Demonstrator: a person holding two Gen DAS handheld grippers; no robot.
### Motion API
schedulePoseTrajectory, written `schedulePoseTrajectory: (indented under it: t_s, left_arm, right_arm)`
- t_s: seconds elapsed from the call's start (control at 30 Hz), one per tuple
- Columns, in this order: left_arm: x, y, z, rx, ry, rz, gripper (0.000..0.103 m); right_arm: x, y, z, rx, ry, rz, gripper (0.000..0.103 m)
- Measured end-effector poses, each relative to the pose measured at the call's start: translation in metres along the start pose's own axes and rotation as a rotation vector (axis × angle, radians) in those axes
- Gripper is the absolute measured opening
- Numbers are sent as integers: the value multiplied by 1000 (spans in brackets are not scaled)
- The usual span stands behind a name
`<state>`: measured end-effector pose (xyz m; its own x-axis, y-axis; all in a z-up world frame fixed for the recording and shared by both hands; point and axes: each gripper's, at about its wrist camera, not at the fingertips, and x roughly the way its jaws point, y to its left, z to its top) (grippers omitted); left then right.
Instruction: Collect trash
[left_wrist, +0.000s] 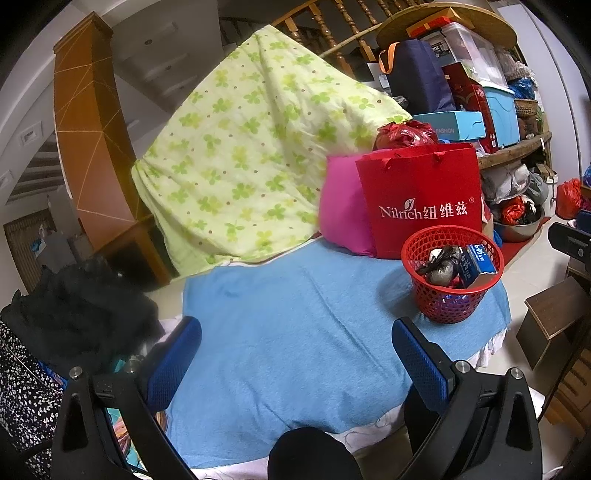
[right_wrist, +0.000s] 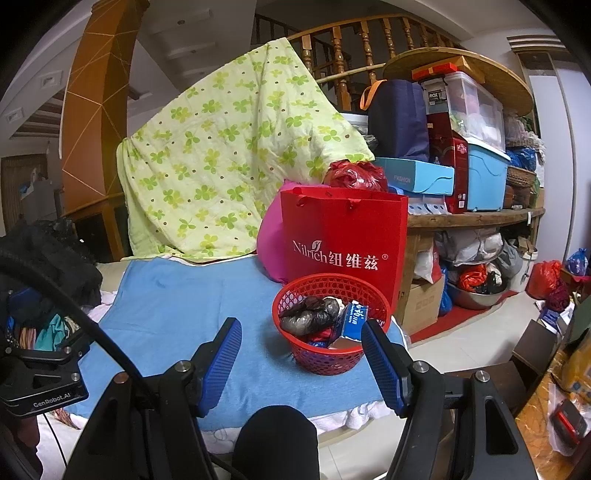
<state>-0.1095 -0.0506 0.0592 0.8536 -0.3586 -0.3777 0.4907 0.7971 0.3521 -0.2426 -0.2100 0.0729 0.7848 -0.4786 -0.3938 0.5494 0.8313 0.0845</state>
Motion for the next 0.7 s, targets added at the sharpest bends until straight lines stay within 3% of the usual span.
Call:
schedulePoseTrajectory:
  t_s: [0.53,0.7]
  left_arm:
    - [32,-2,9,25,18,-33,102]
    - [55,13,10,-19,29,-66,102]
  right_arm:
    - [31,-13,10,24,19,-44,71]
    - [50,-6,18,11,15,-61,71]
